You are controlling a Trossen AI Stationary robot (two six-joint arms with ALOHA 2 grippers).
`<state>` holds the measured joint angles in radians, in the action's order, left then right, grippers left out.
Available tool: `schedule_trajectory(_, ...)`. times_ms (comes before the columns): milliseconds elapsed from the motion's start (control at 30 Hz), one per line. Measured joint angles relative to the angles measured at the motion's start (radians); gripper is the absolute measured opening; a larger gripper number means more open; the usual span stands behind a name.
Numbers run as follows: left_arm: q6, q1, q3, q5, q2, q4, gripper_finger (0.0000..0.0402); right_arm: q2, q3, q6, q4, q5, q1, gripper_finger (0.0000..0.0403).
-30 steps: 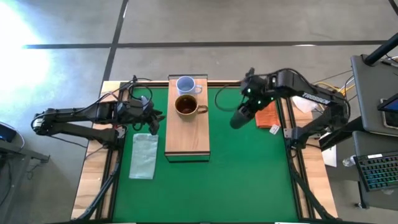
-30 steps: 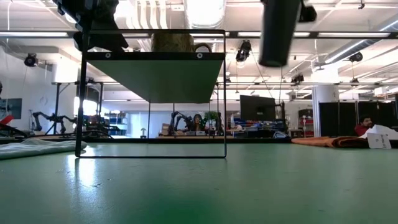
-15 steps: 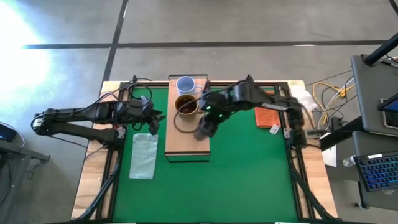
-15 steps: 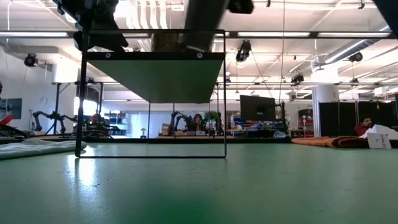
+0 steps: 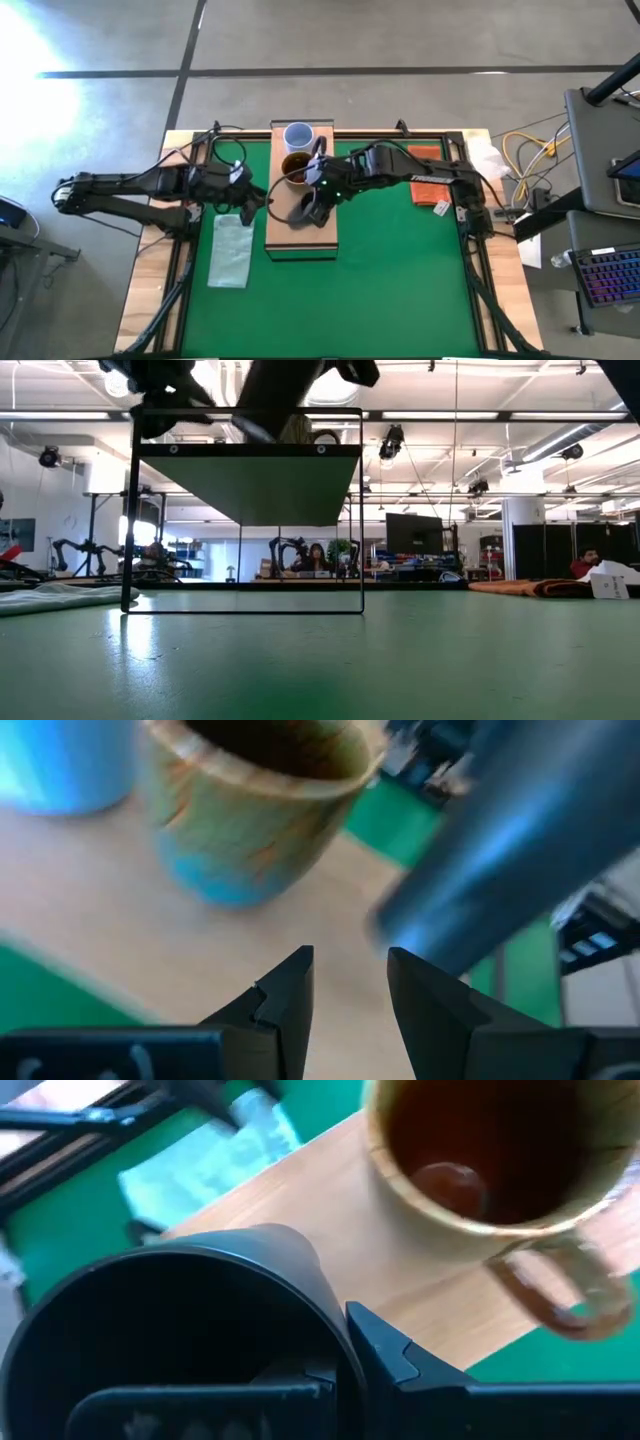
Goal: Stack small to large cups/mugs on shelf
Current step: Put the black cup on the shelf
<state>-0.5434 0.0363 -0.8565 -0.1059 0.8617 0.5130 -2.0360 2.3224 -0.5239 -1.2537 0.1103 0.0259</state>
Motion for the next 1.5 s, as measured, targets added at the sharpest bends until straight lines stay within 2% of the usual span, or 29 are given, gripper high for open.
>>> schedule_trajectory(200,-0.001,-0.026,0.0,0.008,0.034,-0.066,0.0116,-0.001,-0.032,-0.028,0.013,0.066,0.001,0.0009)
schedule_trajectory(533,-0.022,-0.058,0.0,0.022,0.105,-0.088,0.0116,-0.001,-0.104,-0.052,0.133,0.066,0.0,0.0009)
schedule_trajectory(667,-0.026,-0.06,0.0,0.026,0.122,-0.087,0.0116,-0.001,-0.106,-0.044,0.144,0.026,-0.001,0.0009)
schedule_trajectory(867,-0.026,-0.059,0.0,0.026,0.135,-0.087,0.0116,-0.001,-0.107,-0.041,0.154,0.026,-0.001,0.0012)
schedule_trajectory(1000,-0.026,-0.059,0.0,0.026,0.144,-0.083,0.0116,-0.001,-0.107,-0.043,0.196,0.027,-0.001,0.0036)
schedule_trajectory(1300,-0.027,-0.058,0.0,0.016,0.154,-0.088,0.0116,-0.001,-0.104,-0.06,0.222,-0.02,-0.006,0.0125)
schedule_trajectory(1500,-0.028,-0.058,0.0,0.017,0.159,-0.09,0.0116,0.0,-0.119,-0.059,0.208,-0.006,-0.019,0.014)
